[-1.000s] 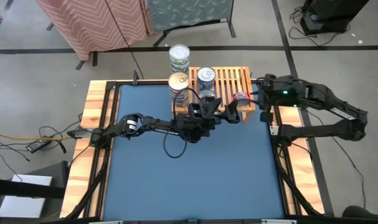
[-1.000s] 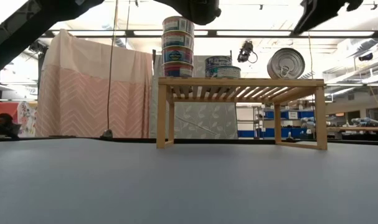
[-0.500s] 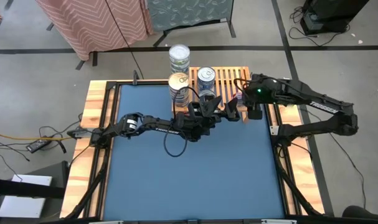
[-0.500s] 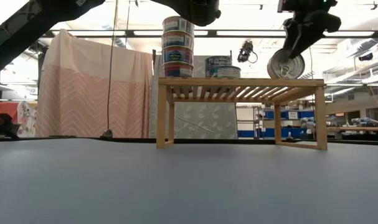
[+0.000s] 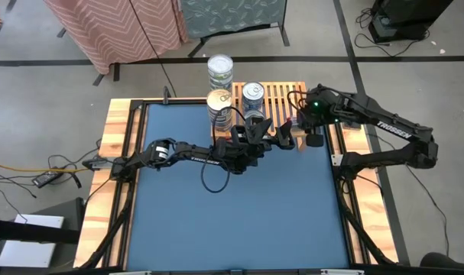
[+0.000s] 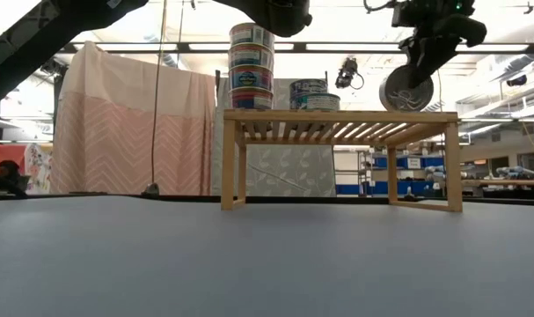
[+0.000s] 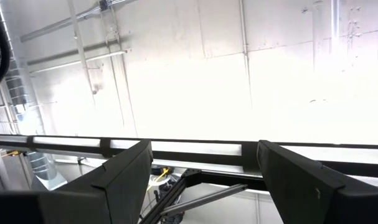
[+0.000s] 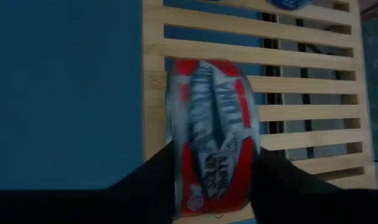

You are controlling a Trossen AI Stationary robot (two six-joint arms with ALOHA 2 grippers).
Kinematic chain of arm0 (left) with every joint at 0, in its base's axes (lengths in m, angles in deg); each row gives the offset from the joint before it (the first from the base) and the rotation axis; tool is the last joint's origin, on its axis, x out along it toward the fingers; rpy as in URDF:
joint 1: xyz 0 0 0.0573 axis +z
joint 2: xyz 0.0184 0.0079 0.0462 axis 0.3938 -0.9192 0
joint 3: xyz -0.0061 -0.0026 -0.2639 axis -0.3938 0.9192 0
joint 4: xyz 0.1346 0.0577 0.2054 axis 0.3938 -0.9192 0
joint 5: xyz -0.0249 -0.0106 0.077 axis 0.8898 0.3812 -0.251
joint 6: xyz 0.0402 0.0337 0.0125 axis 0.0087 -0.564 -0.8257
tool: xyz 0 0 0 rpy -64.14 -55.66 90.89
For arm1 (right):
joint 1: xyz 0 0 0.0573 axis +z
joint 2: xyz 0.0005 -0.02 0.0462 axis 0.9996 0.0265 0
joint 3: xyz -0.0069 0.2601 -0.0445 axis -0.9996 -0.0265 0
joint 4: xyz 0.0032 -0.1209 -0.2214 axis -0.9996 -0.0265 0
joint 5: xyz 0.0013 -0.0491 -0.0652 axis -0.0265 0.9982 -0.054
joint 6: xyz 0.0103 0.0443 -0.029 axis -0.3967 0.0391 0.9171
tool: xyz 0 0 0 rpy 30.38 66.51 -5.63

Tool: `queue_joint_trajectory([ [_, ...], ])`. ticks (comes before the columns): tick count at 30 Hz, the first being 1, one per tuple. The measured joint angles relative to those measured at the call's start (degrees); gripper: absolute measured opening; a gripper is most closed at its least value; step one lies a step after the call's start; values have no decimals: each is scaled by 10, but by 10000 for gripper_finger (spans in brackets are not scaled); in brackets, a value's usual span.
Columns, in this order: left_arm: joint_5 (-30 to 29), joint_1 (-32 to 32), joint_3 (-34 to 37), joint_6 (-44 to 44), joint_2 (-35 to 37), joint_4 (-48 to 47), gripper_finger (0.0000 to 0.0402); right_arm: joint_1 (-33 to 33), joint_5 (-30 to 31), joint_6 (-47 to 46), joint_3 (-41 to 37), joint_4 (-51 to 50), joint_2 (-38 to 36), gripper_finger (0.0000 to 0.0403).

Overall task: Stack canned seafood by type on shelf
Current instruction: Put the red tuna can on the shelf

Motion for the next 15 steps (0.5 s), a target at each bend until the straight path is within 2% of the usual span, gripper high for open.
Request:
queue_joint_trajectory([
  [3,0,0,0,0,0,0,296,-13,-18,0,0,-4,0,121],
  [9,1,0,0,0,0,0,296,-37,-45,-72,0,-3,-1,115],
  [11,1,0,0,0,0,0,296,-51,-71,-164,-2,8,-6,115],
  [15,2,-1,0,0,0,0,296,-81,-178,-403,-2,75,-36,115],
])
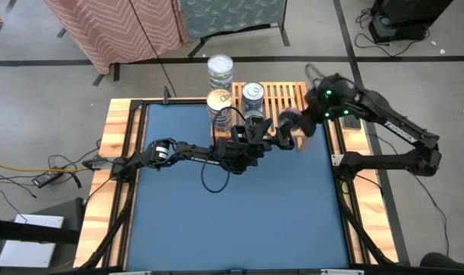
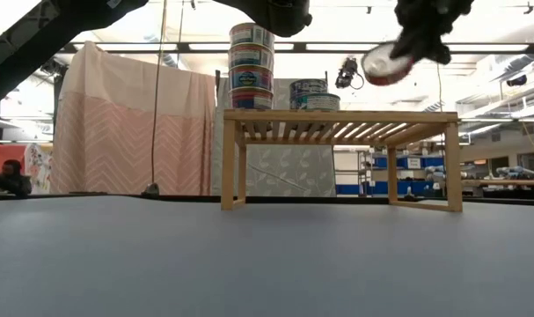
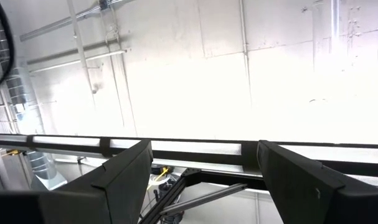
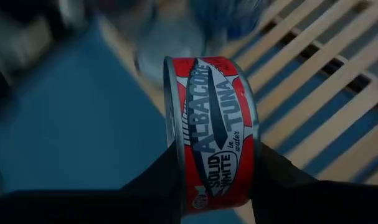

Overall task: Stack canned seafood by type on shelf
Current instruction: Put the red tuna can on the shelf

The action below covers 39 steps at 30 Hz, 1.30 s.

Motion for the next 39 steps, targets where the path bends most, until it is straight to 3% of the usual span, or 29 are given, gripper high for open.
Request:
queue_joint_trajectory([
  [2,0,0,0,0,0,0,296,-3,17,-113,0,32,-22,115],
  [5,0,-1,0,1,2,0,296,-4,120,-283,-6,57,-66,115],
  [8,12,-2,0,3,7,0,296,-4,168,-409,-26,66,-107,115],
  [12,23,-2,0,2,19,0,296,29,211,-602,-95,81,-160,115],
  [15,38,-2,0,-1,32,0,296,82,258,-704,-166,153,-201,115],
  [22,84,8,0,-2,66,0,296,251,461,-807,-303,381,-249,115],
  [29,126,28,0,0,95,0,296,448,712,-886,-366,490,-180,115],
  [32,144,31,0,13,100,0,296,500,802,-924,-368,503,-147,115],
  [39,144,32,0,40,102,0,296,518,837,-1044,-368,503,-41,115],
])
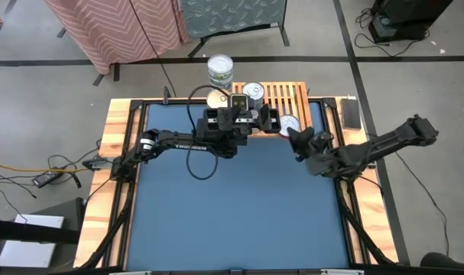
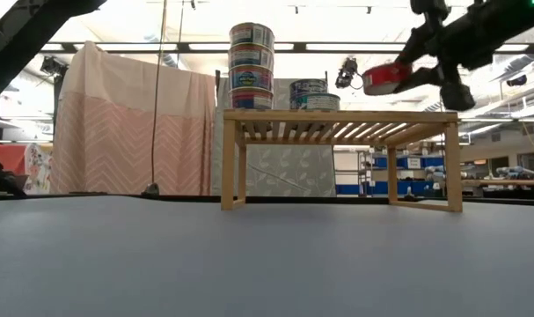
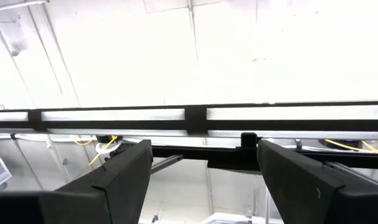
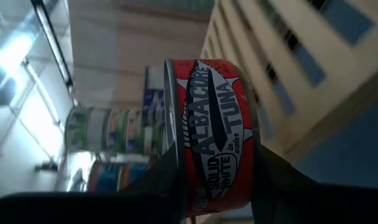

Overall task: Stack canned seafood by type on shelf
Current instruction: Put the red tuna can on the shelf

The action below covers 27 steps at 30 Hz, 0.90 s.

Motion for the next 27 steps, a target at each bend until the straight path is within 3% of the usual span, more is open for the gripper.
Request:
queue_joint_trajectory([
  [6,2,1,0,19,0,0,296,-23,58,-83,0,4,68,115],
  [11,7,1,0,24,0,0,296,-56,1,-83,0,21,80,115],
  [15,11,1,0,25,0,0,296,-64,-7,-68,0,21,80,123],
  [22,17,1,0,31,0,0,296,-65,-6,-36,0,30,66,273],
  [27,17,1,0,31,0,0,296,-84,-26,-25,0,31,46,335],
])
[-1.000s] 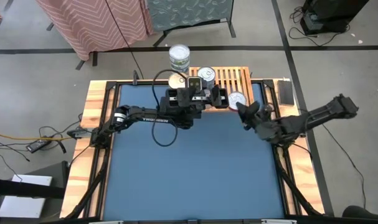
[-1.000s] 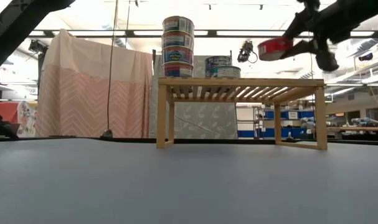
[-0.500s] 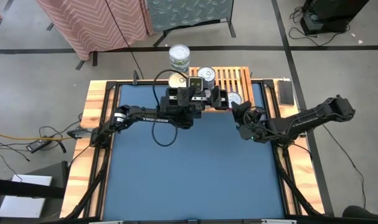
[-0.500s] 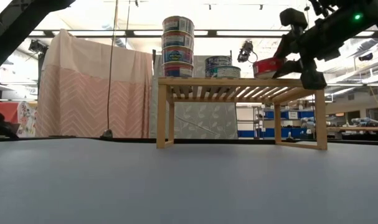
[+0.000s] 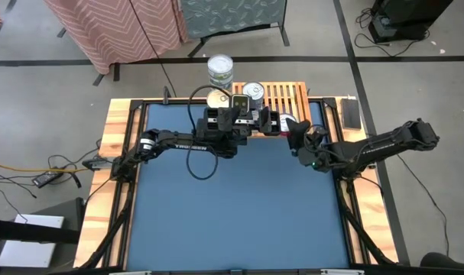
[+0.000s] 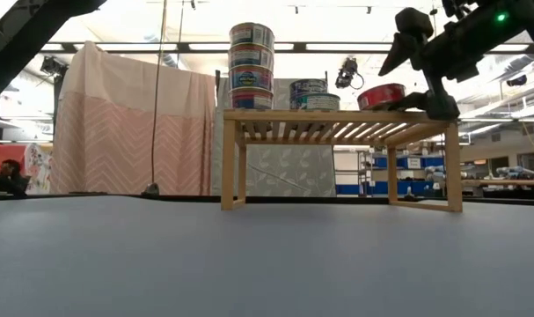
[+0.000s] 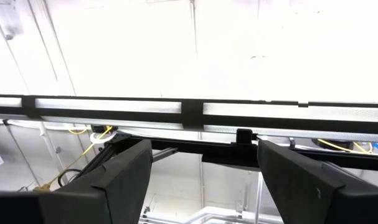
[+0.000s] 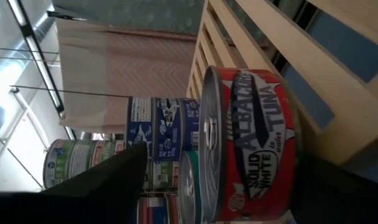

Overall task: Stack canned seafood by type on shelf
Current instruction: Put the red tuna can on the shelf

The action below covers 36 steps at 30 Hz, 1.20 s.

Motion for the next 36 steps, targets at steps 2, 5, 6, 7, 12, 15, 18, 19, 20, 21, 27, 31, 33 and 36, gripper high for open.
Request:
queue_joint_trajectory([
  [2,0,0,0,0,0,0,296,-12,-19,2,0,3,-7,346],
  [5,0,0,0,0,0,0,296,-38,-58,27,0,8,-17,350],
  [6,0,0,0,0,0,0,296,-46,-73,38,0,14,-19,349],
  [7,-1,0,0,0,0,0,296,-54,-83,48,0,19,-21,348],
  [12,-2,0,0,0,0,0,296,-98,-125,76,0,59,-28,339],
  [15,-2,0,0,3,0,0,296,-116,-172,132,0,63,-36,334],
  [18,-2,0,0,16,0,0,296,-119,-197,149,0,63,-45,331],
  [19,-2,0,0,18,0,0,296,-119,-203,159,0,63,-50,331],
  [20,-2,0,0,20,0,0,296,-119,-212,171,0,59,-56,331],
  [21,-2,0,0,24,0,0,296,-119,-223,181,0,51,-63,331],
  [27,4,0,0,30,9,0,296,-122,-239,203,0,-20,-121,329],
  [31,12,0,0,30,12,0,296,-125,-242,223,0,-42,-138,324],
  [33,15,0,0,30,13,0,296,-133,-262,226,0,-41,-135,320],
  [36,16,0,0,30,15,0,296,-155,-330,227,0,-42,-119,314],
])
